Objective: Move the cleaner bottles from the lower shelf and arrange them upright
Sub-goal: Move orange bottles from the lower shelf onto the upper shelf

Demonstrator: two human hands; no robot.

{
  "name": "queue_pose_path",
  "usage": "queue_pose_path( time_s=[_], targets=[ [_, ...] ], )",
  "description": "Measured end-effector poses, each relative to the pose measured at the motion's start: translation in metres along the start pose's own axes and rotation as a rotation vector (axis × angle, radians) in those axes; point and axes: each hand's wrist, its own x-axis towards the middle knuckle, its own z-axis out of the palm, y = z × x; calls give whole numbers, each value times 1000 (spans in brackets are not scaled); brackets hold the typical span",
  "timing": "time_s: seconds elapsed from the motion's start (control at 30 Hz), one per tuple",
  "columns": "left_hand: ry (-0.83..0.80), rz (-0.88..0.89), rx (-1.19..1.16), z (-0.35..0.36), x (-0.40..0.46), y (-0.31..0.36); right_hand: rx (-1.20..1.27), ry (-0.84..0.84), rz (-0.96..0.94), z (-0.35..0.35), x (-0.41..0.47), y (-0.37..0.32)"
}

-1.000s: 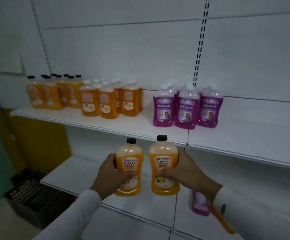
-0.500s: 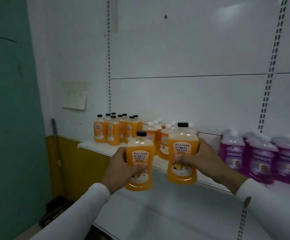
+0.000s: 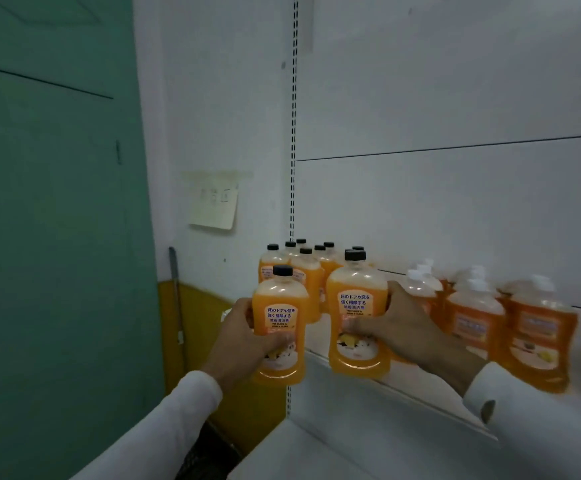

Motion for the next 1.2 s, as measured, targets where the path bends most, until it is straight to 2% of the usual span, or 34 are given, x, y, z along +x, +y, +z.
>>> queue_pose_path(
  time_s=[0.23, 0.4, 0.7, 0.97, 1.1, 1.2],
  targets=[
    [-24, -31, 2, 16, 92, -42, 1, 32, 44, 33, 92, 45],
    [-72, -40, -55, 30, 142, -74, 5, 128, 90, 51, 133, 75],
    [-250, 15, -152, 34, 199, -107, -137, 280, 234, 76, 153, 83],
    [-357, 67, -176, 31, 216, -121, -267, 389, 363, 94, 146, 71],
    [-464, 158, -68, 15, 215, -114, -363, 348, 449, 95, 133, 60],
    [-558, 211, 130, -4, 211, -109, -461, 344, 527, 101, 119, 46]
  ],
)
